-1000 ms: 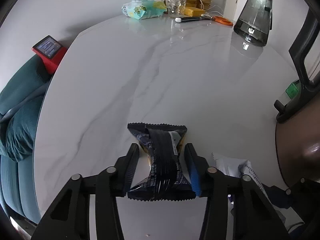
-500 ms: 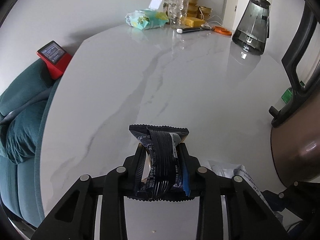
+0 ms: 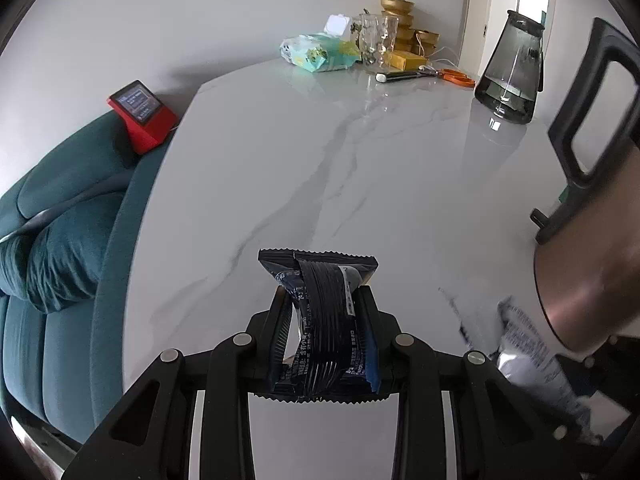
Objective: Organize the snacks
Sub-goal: 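Carry the black pack and white tube pack over the green tray with both tools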
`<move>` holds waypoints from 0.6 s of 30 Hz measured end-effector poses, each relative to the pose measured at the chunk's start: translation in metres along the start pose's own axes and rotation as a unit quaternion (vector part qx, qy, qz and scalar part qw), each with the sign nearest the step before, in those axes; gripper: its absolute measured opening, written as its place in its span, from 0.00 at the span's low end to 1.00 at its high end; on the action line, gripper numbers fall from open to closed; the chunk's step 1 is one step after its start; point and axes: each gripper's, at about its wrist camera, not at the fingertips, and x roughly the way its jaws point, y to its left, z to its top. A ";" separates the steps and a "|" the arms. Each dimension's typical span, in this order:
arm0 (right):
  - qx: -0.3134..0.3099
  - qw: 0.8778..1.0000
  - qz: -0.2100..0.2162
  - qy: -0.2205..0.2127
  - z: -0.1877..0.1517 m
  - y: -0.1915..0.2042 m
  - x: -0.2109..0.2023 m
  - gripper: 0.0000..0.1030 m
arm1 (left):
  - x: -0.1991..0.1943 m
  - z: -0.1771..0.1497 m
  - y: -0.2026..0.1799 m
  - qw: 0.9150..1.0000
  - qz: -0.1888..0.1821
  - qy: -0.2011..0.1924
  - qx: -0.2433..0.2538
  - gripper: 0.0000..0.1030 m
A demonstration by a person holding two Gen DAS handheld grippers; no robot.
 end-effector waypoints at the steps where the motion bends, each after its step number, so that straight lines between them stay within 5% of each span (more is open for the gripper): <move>1: -0.002 1.000 0.000 -0.002 -0.001 0.002 -0.005 0.18 | -0.006 -0.003 0.001 1.000 0.003 -0.003 0.001 0.27; 18: -0.023 0.999 0.023 -0.038 -0.043 0.029 -0.111 0.18 | -0.109 -0.068 -0.014 1.000 0.003 -0.023 0.014 0.27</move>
